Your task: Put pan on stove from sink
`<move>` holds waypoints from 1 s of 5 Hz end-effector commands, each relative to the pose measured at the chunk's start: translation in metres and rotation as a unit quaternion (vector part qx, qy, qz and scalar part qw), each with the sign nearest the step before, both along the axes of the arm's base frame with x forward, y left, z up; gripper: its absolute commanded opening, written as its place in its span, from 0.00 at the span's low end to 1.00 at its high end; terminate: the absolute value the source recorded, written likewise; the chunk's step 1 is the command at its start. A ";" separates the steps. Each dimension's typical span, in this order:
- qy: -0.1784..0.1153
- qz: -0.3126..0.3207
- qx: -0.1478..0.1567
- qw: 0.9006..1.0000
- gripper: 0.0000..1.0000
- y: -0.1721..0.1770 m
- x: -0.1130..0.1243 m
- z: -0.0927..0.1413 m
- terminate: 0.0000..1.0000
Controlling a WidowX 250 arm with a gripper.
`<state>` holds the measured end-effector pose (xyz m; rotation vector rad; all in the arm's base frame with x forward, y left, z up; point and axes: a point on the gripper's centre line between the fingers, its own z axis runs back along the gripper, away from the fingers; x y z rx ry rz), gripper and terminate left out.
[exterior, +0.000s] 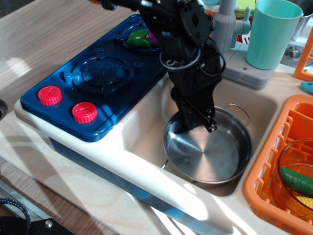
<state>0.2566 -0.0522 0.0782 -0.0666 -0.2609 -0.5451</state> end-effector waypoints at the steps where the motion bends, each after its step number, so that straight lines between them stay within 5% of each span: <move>1: -0.022 -0.003 0.030 0.999 0.00 0.012 0.003 0.058 0.00; 3: -0.013 -0.047 0.084 0.995 0.00 0.053 0.010 0.108 0.00; 4: -0.019 -0.091 0.094 0.991 0.00 0.099 0.029 0.123 0.00; 5: -0.041 -0.094 0.088 0.991 0.00 0.128 0.033 0.115 0.00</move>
